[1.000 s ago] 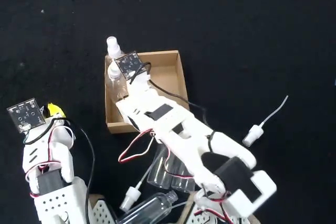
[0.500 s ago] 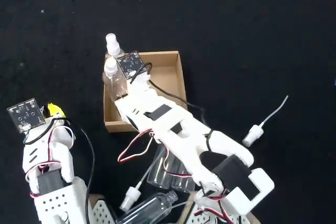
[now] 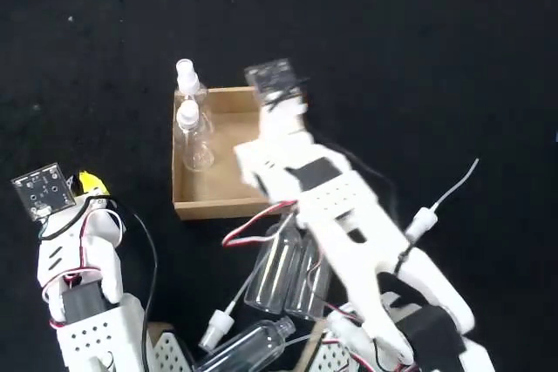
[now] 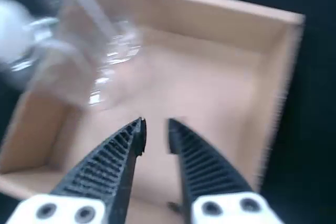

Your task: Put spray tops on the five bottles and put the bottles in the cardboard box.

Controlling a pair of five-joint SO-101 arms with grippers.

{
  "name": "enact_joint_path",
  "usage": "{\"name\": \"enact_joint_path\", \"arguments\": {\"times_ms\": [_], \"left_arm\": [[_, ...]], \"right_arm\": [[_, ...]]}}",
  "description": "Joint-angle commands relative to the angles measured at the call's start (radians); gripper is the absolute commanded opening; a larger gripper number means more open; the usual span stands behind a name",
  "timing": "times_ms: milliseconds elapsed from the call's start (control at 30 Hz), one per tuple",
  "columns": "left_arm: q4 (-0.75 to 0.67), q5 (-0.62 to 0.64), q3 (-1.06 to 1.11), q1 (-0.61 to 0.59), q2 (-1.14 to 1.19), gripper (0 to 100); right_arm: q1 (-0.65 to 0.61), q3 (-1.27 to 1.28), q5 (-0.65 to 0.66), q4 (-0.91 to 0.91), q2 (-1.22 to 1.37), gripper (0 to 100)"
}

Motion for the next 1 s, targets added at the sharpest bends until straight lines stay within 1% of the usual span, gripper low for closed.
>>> {"name": "enact_joint_path", "arguments": {"times_ms": [0,67,233,600,733,867,900,967], "left_arm": [[0.000,0.003,0.024,0.007,-0.005,3],[0.002,0.003,0.024,0.007,-0.005,3],[0.003,0.003,0.024,0.007,-0.005,3],[0.005,0.003,0.024,0.007,-0.005,3],[0.005,0.003,0.024,0.007,-0.005,3],[0.005,0.003,0.024,0.007,-0.003,3],[0.005,0.003,0.024,0.007,-0.003,3],[0.005,0.003,0.024,0.007,-0.003,3]], "right_arm": [[0.126,-0.018,-0.006,0.014,-0.061,16.0],[0.161,-0.022,-0.005,0.014,-0.050,14.9],[0.221,-0.077,0.055,0.014,0.031,12.3],[0.227,-0.176,0.063,0.014,0.219,12.0],[0.226,-0.180,0.129,0.006,0.265,11.6],[0.224,-0.182,0.127,-0.009,0.292,1.9],[0.226,-0.182,0.127,-0.021,0.302,0.8],[0.226,-0.177,0.127,-0.031,0.311,1.7]]}}
